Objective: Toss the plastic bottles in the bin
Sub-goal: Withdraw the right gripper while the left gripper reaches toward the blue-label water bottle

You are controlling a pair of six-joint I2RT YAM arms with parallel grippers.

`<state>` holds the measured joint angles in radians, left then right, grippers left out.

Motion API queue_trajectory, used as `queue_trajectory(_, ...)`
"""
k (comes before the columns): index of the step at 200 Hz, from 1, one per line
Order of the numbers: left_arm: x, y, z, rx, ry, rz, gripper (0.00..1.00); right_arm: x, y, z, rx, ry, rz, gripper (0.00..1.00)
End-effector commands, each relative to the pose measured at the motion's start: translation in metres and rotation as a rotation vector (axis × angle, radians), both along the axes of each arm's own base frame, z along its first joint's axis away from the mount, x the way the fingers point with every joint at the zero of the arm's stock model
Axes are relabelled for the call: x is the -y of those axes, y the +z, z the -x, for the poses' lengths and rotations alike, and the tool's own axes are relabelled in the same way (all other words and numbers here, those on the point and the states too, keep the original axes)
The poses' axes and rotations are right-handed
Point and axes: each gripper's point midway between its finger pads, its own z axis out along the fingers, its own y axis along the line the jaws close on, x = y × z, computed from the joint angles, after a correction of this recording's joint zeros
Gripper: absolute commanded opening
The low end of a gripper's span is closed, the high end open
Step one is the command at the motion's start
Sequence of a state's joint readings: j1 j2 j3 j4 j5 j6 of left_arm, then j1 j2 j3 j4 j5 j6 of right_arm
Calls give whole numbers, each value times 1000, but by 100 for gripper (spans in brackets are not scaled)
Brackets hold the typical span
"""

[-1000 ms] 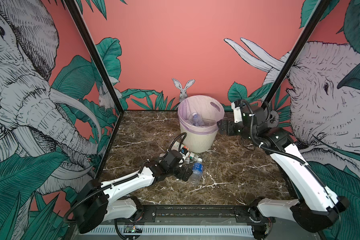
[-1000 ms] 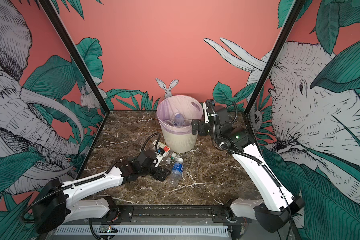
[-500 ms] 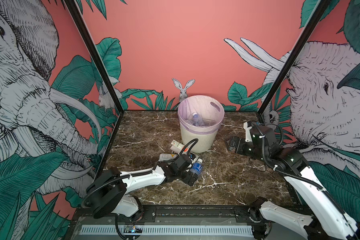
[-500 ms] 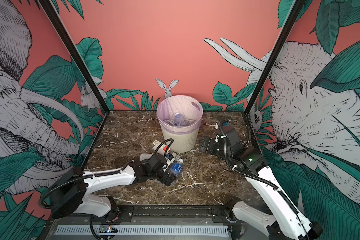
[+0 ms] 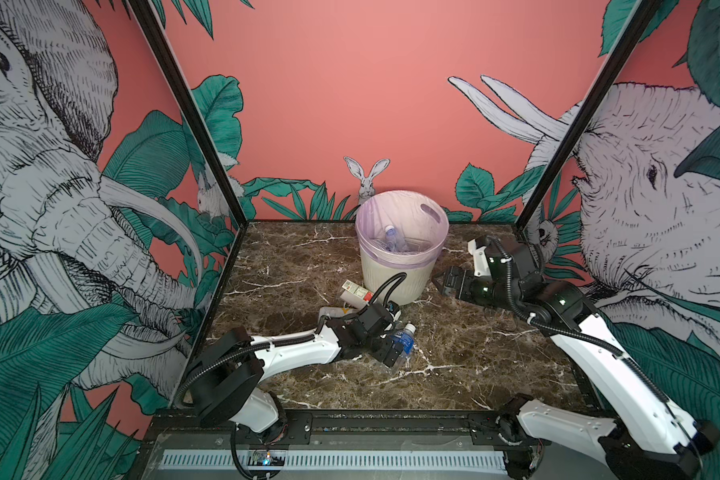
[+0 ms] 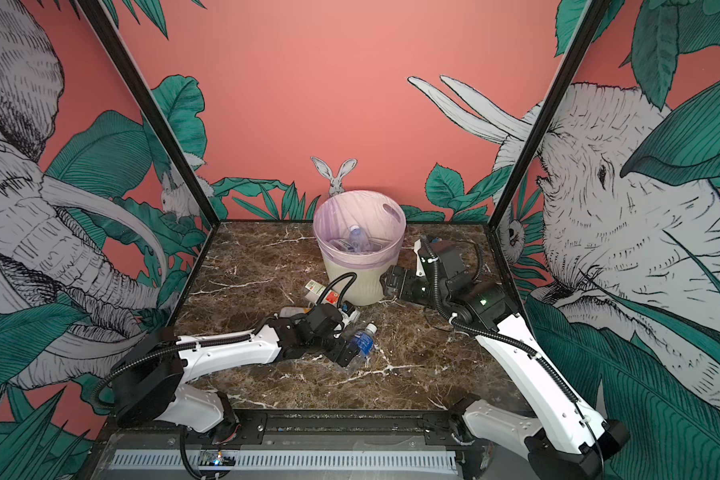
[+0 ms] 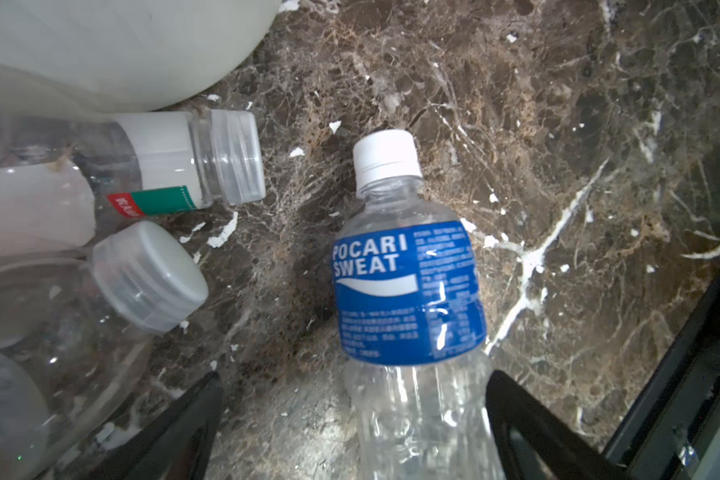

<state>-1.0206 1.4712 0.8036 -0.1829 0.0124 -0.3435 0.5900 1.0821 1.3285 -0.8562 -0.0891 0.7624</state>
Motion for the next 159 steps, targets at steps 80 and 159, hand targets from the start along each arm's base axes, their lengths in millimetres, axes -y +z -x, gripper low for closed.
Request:
queue_trajectory(80, -3, 14, -3, 38, 11, 3, 100, -23, 23, -3, 44, 67, -131, 99)
queue_trajectory(159, 2, 24, -6, 43, 19, 23, 100, 24, -38, 8, 61, -14, 106, 99)
